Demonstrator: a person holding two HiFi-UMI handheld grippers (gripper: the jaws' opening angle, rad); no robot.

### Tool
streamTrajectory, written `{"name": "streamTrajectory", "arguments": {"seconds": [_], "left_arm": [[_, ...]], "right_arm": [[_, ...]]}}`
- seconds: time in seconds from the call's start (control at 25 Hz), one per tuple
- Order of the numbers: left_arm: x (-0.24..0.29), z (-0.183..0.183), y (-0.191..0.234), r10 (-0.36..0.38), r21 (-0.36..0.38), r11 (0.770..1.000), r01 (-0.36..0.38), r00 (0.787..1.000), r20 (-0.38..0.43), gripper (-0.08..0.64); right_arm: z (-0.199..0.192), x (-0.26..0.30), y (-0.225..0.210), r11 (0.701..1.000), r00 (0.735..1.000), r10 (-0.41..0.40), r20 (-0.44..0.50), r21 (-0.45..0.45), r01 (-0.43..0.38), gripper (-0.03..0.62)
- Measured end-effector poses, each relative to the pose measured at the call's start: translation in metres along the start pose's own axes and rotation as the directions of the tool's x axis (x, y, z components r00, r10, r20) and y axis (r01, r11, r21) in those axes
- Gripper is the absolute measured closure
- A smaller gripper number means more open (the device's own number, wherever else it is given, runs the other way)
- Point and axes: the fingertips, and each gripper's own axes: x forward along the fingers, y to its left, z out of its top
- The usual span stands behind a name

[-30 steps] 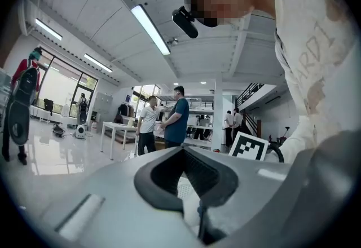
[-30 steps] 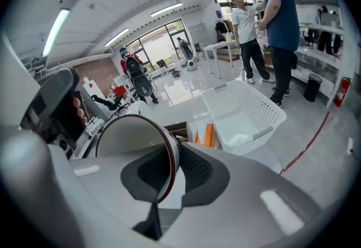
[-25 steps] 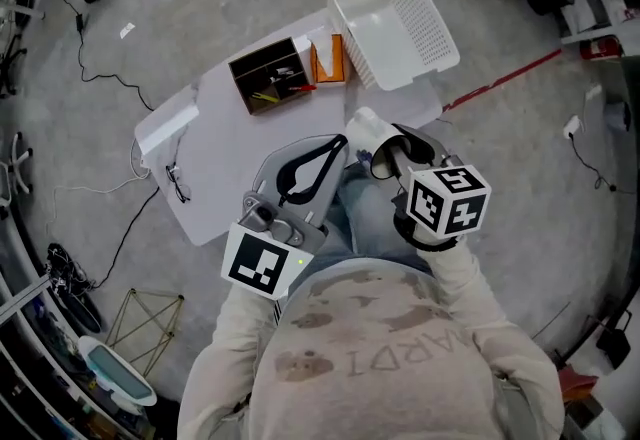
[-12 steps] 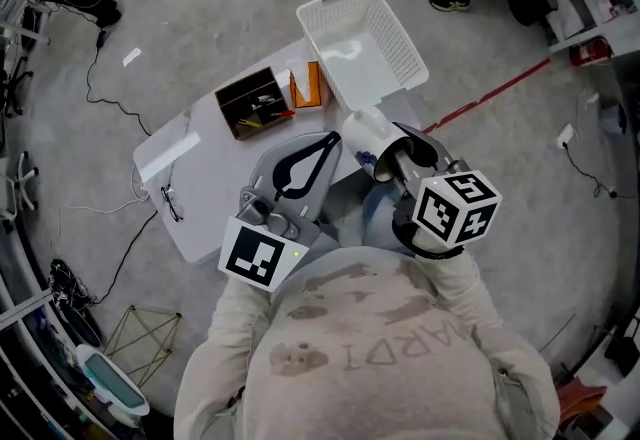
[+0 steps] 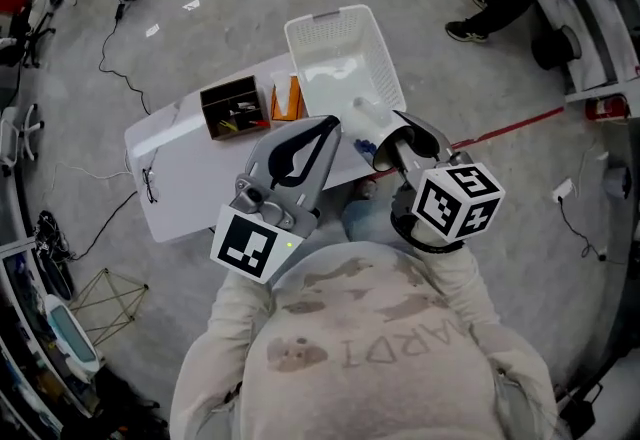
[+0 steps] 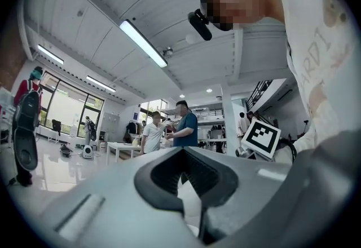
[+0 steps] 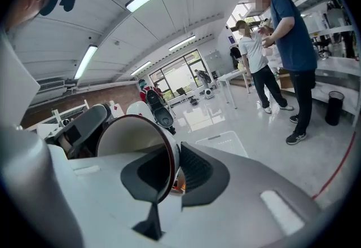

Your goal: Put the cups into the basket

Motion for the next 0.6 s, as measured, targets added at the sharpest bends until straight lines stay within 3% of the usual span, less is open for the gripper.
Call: {"name": "streamTrajectory", "arguments": {"seconds": [0.28, 0.6], "left_arm": [[0.036, -0.006, -0.014, 0.105, -0.008, 0.994, -0.105, 0.994, -0.002, 0.558], [0.036, -0.021, 0.006, 0.181, 0.009, 0.984, -0.18, 0.981, -0.066, 0.558]], "right_arm": [[0.018, 0.011, -0.05, 0.996, 0.996, 0.078, -0.042, -0.031, -0.079, 0.534], [0.009, 0.061, -0.066, 0.993, 0.987, 0.109, -0.118, -0.041, -0.114, 0.534]]}}
